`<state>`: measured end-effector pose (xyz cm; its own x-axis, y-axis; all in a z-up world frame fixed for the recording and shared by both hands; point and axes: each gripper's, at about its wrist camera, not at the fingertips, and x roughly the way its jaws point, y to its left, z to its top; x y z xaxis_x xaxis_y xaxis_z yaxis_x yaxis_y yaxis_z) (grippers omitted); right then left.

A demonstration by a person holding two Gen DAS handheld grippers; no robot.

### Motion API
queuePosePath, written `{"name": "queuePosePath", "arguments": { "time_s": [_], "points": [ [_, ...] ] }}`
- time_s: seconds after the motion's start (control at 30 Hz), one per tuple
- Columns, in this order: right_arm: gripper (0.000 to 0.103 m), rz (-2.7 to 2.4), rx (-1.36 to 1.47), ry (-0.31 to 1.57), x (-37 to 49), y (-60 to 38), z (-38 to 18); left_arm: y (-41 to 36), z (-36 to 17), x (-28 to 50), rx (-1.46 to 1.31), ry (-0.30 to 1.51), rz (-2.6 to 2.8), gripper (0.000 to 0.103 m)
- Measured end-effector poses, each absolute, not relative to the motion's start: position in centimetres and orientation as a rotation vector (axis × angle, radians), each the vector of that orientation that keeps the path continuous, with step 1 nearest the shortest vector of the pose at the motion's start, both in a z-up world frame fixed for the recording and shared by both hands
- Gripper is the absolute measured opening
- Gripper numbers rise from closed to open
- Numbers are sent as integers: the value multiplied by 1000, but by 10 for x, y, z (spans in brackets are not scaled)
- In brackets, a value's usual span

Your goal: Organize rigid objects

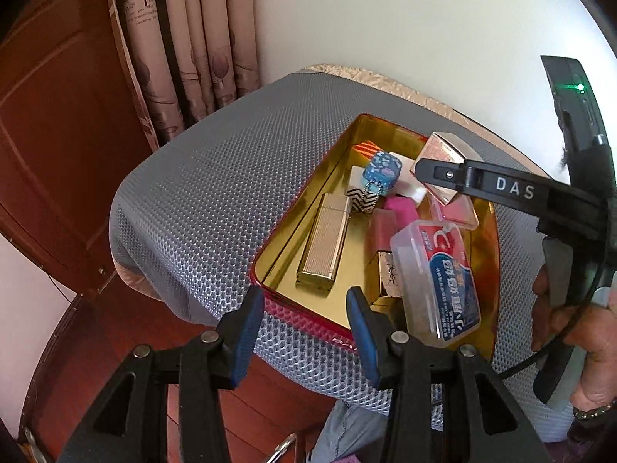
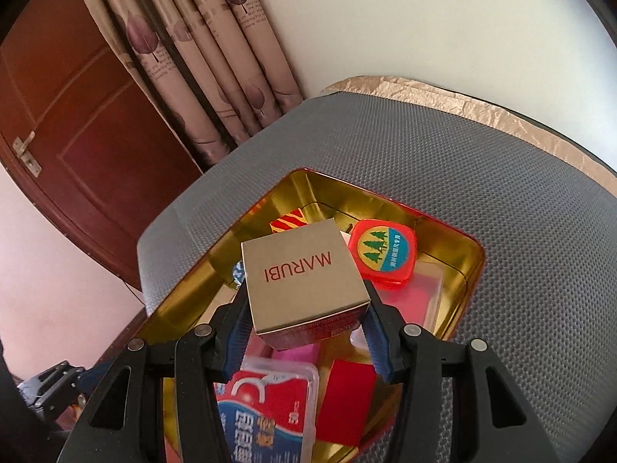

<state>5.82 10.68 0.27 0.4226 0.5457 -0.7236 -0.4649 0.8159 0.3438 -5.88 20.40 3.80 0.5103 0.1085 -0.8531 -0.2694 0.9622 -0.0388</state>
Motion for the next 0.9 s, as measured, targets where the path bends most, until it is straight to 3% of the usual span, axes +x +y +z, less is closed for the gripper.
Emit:
{"name": "queuePosePath", "arguments": {
  "time_s": [0.37,0.63,0.7,0.9],
  "points": [
    [53,605,85,941,61,112,-3,206,35,-57,-181,1021,227,45],
    [75,580,33,787,23,99,30,200,37,-61,-166,1000,223,45],
    [90,545,-7,694,-10,92,41,198,39,-62,-154,987,217,45],
    [98,439,1,590,-56,62,51,187,52,-70,-145,906,163,45]
  ]
}}
